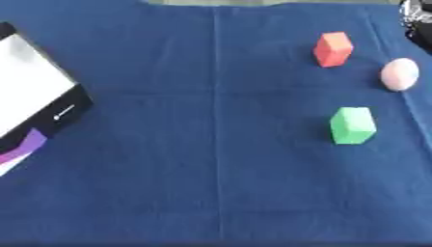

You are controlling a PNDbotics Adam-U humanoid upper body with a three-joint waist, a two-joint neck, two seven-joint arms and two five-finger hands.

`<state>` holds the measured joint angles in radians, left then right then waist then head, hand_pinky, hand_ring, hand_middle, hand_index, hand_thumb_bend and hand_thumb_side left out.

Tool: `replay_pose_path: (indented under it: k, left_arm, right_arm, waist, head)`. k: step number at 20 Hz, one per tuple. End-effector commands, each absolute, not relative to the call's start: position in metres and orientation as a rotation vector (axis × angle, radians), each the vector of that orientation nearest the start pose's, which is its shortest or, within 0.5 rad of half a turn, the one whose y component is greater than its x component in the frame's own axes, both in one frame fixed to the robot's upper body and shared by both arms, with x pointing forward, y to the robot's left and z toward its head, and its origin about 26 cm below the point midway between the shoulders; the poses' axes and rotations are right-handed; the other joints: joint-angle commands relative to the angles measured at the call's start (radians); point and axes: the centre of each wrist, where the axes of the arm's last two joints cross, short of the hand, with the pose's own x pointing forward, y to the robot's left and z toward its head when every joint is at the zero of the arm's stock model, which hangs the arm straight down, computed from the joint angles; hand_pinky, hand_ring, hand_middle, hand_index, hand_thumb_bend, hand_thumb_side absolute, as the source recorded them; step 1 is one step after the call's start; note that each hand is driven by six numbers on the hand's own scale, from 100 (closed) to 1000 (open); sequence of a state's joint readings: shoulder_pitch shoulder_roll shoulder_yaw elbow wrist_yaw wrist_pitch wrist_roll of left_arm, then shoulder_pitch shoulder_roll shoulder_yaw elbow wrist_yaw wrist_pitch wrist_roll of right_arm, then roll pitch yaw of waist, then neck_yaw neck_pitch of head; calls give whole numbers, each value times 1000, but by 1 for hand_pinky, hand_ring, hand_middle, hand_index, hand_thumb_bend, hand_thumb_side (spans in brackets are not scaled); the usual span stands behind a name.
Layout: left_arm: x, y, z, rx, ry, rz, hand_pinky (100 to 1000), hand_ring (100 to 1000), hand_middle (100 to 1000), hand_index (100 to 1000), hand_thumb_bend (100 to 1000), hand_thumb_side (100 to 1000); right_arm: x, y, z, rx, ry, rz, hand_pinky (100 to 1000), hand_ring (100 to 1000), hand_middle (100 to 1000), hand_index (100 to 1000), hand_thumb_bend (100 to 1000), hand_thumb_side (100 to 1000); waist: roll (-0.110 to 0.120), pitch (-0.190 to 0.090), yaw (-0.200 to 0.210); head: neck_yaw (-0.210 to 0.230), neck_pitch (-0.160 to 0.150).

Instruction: Pick up the objects with one hand, pass them to the other hand, and then place them into the box on the other side of the table.

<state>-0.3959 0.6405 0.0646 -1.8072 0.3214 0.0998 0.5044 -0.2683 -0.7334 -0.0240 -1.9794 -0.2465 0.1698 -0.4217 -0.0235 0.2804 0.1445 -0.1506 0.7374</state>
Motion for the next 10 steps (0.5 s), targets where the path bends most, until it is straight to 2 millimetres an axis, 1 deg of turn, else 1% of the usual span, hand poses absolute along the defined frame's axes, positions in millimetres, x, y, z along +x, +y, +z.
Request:
replay_pose_path:
  k: [1, 4, 5, 9, 10]
  left_arm:
    - [324, 339, 248, 507, -2169, 156, 781, 631, 684, 828, 344, 651]
    - [324, 340, 249, 516, -2168, 148, 781, 631, 684, 827, 346, 648]
    - [324, 340, 249, 518, -2168, 146, 781, 631, 684, 827, 346, 648]
    - [324, 340, 250, 523, -2167, 139, 782, 631, 684, 827, 345, 648]
    - [324, 341, 250, 525, -2167, 138, 782, 631, 684, 827, 345, 648]
  right_arm:
    - [286, -330, 251, -621, -2117, 248, 827, 898, 827, 852, 131, 224]
    - [282, -340, 255, -689, -2051, 462, 838, 899, 830, 857, 203, 211]
    - [280, -343, 258, -709, -2029, 530, 844, 898, 831, 859, 246, 194]
    - [275, -354, 268, -786, -1921, 804, 864, 896, 833, 863, 362, 198]
    - [274, -356, 271, -802, -1891, 877, 868, 896, 835, 865, 377, 199]
  waist:
    - [-2, -25, 2]
    - [-7, -29, 1]
    - [-8, -30, 0]
    - [-10, -30, -2]
    - [-10, -30, -2]
  head:
    - [-1, 1]
    - [1, -4]
    - [0, -6]
    - [-2, -15]
    - [-2, -17]
